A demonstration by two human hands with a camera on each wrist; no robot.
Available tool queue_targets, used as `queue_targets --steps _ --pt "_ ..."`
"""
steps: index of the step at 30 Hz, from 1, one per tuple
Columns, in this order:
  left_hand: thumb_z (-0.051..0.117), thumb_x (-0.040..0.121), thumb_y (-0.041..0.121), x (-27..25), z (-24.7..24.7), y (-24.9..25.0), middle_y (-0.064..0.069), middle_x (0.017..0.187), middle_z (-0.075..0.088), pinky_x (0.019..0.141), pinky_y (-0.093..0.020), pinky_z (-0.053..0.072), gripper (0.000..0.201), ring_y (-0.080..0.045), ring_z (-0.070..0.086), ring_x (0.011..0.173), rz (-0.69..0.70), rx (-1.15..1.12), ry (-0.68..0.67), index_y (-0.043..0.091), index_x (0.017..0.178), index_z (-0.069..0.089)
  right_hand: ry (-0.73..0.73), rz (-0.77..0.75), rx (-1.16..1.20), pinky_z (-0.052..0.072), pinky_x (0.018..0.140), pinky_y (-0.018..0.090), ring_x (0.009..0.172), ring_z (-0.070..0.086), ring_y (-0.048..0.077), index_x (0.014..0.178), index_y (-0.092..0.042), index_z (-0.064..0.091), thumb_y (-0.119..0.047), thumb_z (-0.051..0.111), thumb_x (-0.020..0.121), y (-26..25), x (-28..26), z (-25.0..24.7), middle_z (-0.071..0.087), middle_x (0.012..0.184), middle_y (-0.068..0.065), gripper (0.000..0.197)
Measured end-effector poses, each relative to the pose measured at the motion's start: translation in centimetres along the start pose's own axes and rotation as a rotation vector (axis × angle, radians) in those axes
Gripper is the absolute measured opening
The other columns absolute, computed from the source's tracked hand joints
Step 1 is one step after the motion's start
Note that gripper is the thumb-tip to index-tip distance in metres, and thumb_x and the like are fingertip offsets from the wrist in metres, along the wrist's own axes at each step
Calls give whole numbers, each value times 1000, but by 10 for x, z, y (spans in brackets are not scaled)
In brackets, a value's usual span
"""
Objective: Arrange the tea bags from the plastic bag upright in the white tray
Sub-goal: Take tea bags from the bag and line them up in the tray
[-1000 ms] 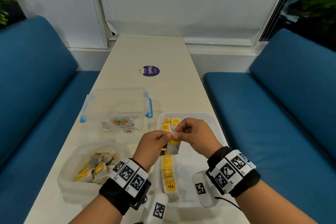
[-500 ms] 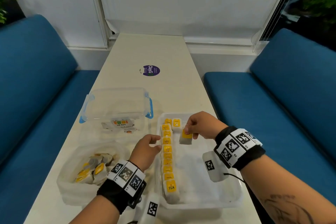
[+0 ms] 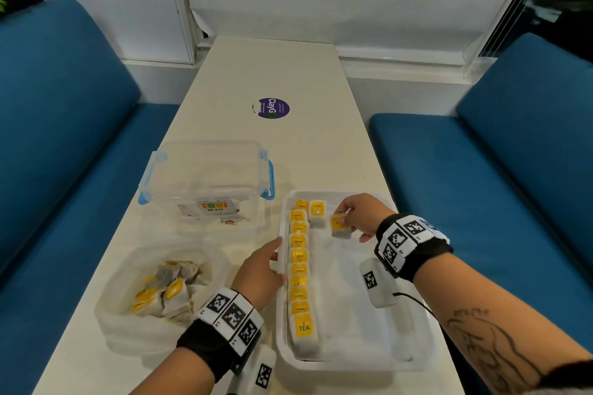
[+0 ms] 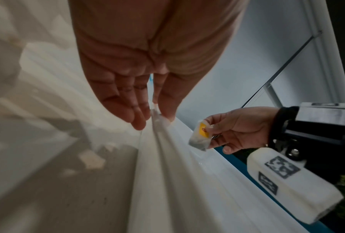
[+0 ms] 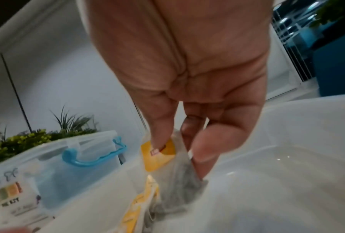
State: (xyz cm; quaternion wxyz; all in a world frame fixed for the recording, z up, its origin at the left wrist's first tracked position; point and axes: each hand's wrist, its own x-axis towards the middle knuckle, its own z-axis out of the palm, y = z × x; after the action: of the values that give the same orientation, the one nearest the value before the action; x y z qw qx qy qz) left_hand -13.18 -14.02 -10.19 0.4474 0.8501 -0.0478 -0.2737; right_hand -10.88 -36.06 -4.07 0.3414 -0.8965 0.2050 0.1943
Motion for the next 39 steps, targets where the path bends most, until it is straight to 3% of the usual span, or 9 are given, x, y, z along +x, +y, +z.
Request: queue_targets --steps 8,13,16,19,24,26,30,34,39 --pt "60 86 4 -1 0 0 -1 130 50 82 -20 45 70 -5 55 77 13 -22 -8 26 145 28 -45 17 62 53 52 29 79 63 22 106 -16 58 0 48 93 -5 31 19 61 95 9 23" --pt "61 86 6 -1 -3 -2 0 125 53 79 -19 47 70 -5 56 74 15 -44 -28 28 145 29 29 -2 -20 49 56 27 85 57 22 105 -11 63 0 58 87 -4 49 28 61 105 11 22" --pt "60 87 6 -2 -2 -2 1 124 53 77 -17 46 70 -3 56 73 14 -35 -23 29 145 29 111 -11 -38 49 75 31 89 52 21 92 -14 60 -2 66 82 -2 57 32 61 117 12 17" --pt "60 87 6 -3 -2 -2 1 125 53 79 -19 46 70 -4 56 75 11 -25 -24 30 145 28 142 2 -5 50 87 36 95 57 26 94 -11 62 -3 67 81 1 62 36 62 115 13 16" --pt "61 86 7 -1 -2 -2 2 126 53 83 -23 49 71 -7 56 78 -1 -14 -23 31 145 28 161 -4 27 51 81 33 85 54 21 67 -21 49 -5 70 78 4 71 43 59 92 8 29" --pt "61 86 8 -2 -2 -1 2 127 53 85 -24 49 72 -9 57 80 -4 4 -25 32 145 27 184 4 59 51 77 34 85 57 23 67 -22 45 -7 73 76 5 71 45 58 90 6 33" --pt "60 88 13 -5 -4 5 0 133 49 92 -29 48 71 -13 59 93 -12 84 -55 30 146 23 281 14 99 39 70 30 83 51 22 86 -14 45 -15 76 76 7 63 43 53 91 5 32" --pt "59 89 23 -21 -16 20 -1 138 43 96 -27 43 63 -17 54 114 28 143 -82 27 144 29 422 -18 216 42 74 30 86 54 23 105 -10 51 -22 70 82 -3 43 21 56 90 4 33" --pt "63 86 13 -52 -68 44 3 114 60 79 -20 48 30 -8 59 83 198 -46 75 29 110 58 511 -251 472 48 66 28 73 58 19 100 -13 52 -18 67 84 -59 3 9 53 73 -5 23"
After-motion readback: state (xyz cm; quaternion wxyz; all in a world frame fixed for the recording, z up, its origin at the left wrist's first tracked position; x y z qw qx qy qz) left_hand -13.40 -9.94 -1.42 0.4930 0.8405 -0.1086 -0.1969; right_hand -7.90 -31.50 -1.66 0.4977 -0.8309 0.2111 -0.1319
